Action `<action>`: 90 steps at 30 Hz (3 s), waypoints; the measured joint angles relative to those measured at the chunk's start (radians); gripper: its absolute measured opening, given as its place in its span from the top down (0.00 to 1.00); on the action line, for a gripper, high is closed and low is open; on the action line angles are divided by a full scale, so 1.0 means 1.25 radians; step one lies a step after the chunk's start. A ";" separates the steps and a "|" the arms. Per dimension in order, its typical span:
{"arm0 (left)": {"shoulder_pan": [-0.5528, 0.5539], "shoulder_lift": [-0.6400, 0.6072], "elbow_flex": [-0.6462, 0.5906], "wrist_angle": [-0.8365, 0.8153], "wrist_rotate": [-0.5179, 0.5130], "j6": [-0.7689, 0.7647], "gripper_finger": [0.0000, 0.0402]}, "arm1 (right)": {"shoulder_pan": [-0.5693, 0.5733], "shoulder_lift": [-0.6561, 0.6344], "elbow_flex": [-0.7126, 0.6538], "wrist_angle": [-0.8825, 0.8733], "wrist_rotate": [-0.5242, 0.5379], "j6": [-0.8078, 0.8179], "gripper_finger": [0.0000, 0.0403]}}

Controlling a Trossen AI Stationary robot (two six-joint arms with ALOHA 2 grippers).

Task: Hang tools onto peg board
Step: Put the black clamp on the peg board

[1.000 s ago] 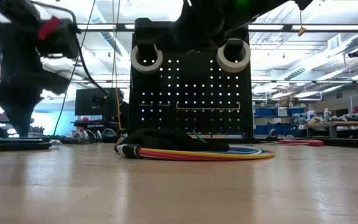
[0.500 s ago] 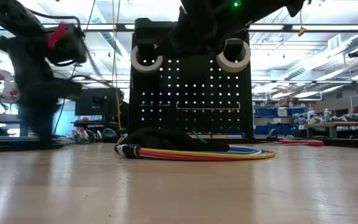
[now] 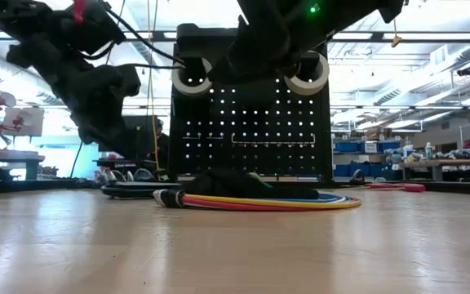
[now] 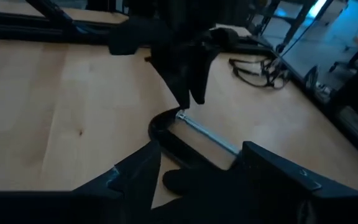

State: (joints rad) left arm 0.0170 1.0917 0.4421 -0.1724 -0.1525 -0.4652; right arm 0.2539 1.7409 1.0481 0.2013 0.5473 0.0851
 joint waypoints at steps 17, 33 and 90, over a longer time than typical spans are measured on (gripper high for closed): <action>-0.020 0.292 -0.070 0.357 -0.144 0.025 0.65 | -0.015 0.006 0.000 -0.030 0.000 0.023 0.22; -0.026 0.257 -0.030 0.300 -0.188 0.017 0.90 | 0.045 -0.128 0.045 -0.131 0.209 -0.083 0.29; -0.054 0.182 0.589 0.289 -0.326 0.622 0.87 | -0.063 -0.244 0.053 0.264 0.126 -0.014 0.81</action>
State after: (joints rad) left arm -0.0502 1.3191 1.1778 0.1893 -0.5602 0.3117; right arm 0.1757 1.4365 1.1141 0.5310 0.7045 0.0680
